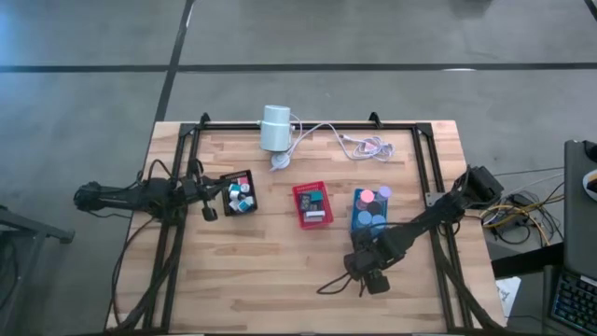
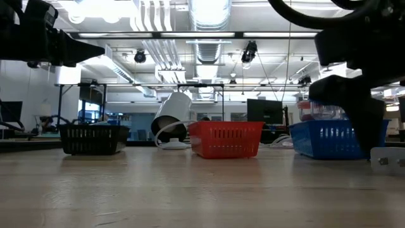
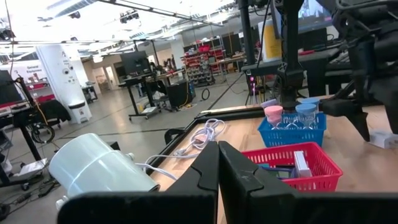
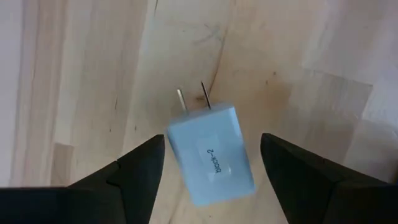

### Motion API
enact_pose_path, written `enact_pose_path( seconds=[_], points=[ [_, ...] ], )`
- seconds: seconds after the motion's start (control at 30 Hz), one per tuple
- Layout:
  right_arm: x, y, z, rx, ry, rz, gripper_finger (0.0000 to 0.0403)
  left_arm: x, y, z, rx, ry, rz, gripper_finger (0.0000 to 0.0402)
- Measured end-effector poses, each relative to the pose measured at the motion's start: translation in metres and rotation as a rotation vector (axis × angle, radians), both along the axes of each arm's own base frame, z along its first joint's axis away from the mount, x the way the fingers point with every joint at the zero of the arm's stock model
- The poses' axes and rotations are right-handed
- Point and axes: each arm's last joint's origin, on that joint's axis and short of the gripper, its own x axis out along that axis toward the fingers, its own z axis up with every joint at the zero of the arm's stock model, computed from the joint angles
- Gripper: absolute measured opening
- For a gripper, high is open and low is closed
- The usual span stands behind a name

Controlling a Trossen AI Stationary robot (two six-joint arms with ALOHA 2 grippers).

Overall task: Pick & Place Office items
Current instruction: Put the white charger adapter into the black bin

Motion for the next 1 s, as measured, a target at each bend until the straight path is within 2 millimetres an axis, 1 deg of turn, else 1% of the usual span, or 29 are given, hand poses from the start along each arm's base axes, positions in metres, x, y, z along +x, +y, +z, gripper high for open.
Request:
enact_pose_path(
  seconds=[0.1, 0.17, 0.33, 0.37, 0.57, 0.77, 0.83, 1.0],
  points=[
    [-0.001, 0.0, -0.002, 0.004, -0.001, 0.001, 0.0246, 0.0, 0.0, 0.0, 0.0, 0.0, 0.0, 0.0007],
    [-0.001, 0.0, -0.003, 0.008, -0.004, 0.002, 0.0227, 0.0, 0.0, 0.0, -0.005, -0.001, -0.001, 0.0007],
    [-0.002, -0.001, -0.005, 0.011, -0.011, 0.017, 0.0154, 0.0, 0.0, 0.0, -0.021, -0.006, -0.001, 0.0007],
    [-0.002, -0.001, -0.005, 0.011, -0.012, 0.018, 0.0147, 0.0, 0.0, 0.0, -0.022, -0.006, -0.002, 0.0007],
    [0.003, 0.002, -0.001, 0.021, -0.036, 0.034, 0.0147, 0.0, 0.0, 0.0, -0.025, -0.007, -0.002, 0.0007],
    [0.011, 0.006, 0.015, 0.043, -0.106, 0.057, 0.0147, 0.0, 0.0, 0.0, -0.025, -0.007, -0.002, 0.0007],
    [0.013, 0.007, 0.024, 0.063, -0.166, 0.076, 0.0147, 0.0, 0.0, 0.0, -0.025, -0.007, -0.002, 0.0007],
    [0.012, 0.003, 0.057, 0.132, -0.455, 0.115, 0.0147, 0.0, 0.0, 0.0, -0.04, -0.012, -0.003, 0.0007]
  ],
)
